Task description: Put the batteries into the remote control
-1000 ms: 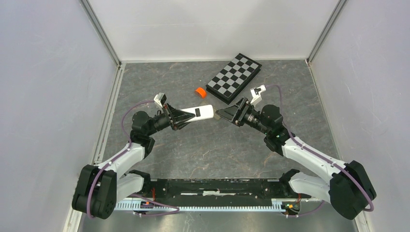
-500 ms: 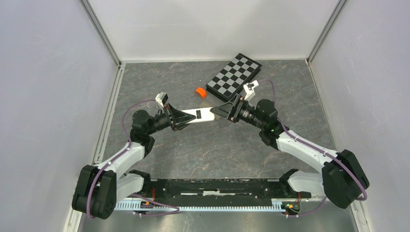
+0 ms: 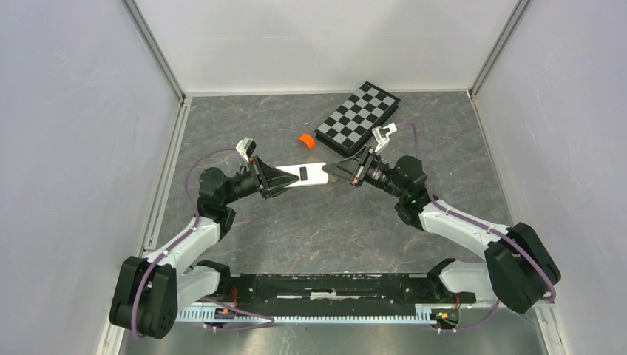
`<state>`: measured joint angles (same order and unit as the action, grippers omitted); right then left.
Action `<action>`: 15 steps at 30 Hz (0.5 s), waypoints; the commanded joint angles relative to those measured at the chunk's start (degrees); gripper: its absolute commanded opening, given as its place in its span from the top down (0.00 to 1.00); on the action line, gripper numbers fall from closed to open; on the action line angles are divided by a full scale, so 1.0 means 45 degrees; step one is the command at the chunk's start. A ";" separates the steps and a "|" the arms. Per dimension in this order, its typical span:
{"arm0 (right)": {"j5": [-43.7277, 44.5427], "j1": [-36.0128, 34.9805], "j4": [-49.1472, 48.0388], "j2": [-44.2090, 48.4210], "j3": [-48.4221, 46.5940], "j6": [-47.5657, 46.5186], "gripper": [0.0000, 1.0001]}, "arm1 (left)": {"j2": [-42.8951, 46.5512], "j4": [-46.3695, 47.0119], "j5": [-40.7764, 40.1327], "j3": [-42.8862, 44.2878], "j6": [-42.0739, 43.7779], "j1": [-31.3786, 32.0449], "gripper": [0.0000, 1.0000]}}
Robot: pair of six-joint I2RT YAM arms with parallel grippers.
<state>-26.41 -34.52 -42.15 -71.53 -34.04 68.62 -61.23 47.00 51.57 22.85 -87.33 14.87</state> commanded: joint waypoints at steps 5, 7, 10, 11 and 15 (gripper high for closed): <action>-0.0312 -0.1272 -0.1086 -0.1102 -0.0133 -0.0775 0.75 | 0.0063 0.1937 0.0437 0.0762 -0.0544 0.0281 0.98; -0.0198 -0.1633 -0.1121 -0.1435 -0.0309 -0.0835 0.75 | -0.0057 0.2221 0.0535 0.0799 -0.0342 0.0504 0.98; 0.0021 -0.1970 -0.0922 -0.1744 -0.0565 -0.1082 0.78 | -0.0197 0.2603 0.0728 0.0774 -0.0186 0.0632 0.98; 0.0077 -0.1993 -0.0790 -0.1762 -0.0647 -0.1204 0.79 | -0.0183 0.2677 0.0764 0.0748 -0.0102 0.0626 0.98; 0.0411 -0.1996 -0.0070 -0.1430 -0.0789 -0.1974 0.79 | -0.0071 0.2287 0.0844 0.0723 0.0415 0.0627 0.98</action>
<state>-18.55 -37.56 -49.63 -76.79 -35.27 66.52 -62.52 49.93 48.77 22.87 -86.52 14.31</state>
